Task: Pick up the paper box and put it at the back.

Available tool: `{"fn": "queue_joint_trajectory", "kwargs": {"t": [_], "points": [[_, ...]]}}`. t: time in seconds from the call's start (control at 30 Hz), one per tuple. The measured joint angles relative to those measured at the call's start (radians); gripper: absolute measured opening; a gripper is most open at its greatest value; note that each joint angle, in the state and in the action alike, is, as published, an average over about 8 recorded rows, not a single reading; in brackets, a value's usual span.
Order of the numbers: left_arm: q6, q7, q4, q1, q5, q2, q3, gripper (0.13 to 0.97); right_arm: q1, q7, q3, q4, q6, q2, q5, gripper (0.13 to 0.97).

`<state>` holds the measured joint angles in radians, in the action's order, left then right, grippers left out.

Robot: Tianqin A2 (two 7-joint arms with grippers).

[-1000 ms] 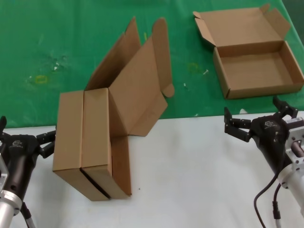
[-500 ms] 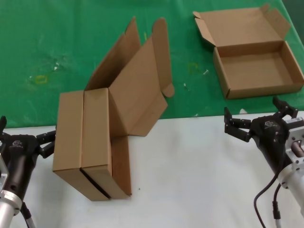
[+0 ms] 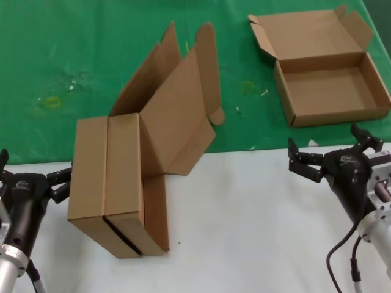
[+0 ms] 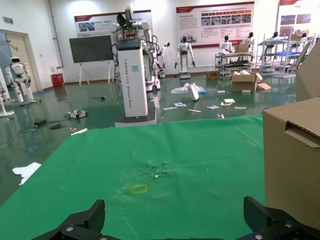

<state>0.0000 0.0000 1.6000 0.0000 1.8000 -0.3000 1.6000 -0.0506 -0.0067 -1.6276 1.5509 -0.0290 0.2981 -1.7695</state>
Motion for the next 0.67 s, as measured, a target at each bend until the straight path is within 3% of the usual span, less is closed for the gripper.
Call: {"fn": "queue_joint_trajectory", "kwargs": {"t": [0.67], "points": [[0.000,0.000,0.000,0.000,0.000,0.000,0.000,0.966,0.000,0.000,0.000,0.000,0.000,0.000,0.000,0.966]]}}
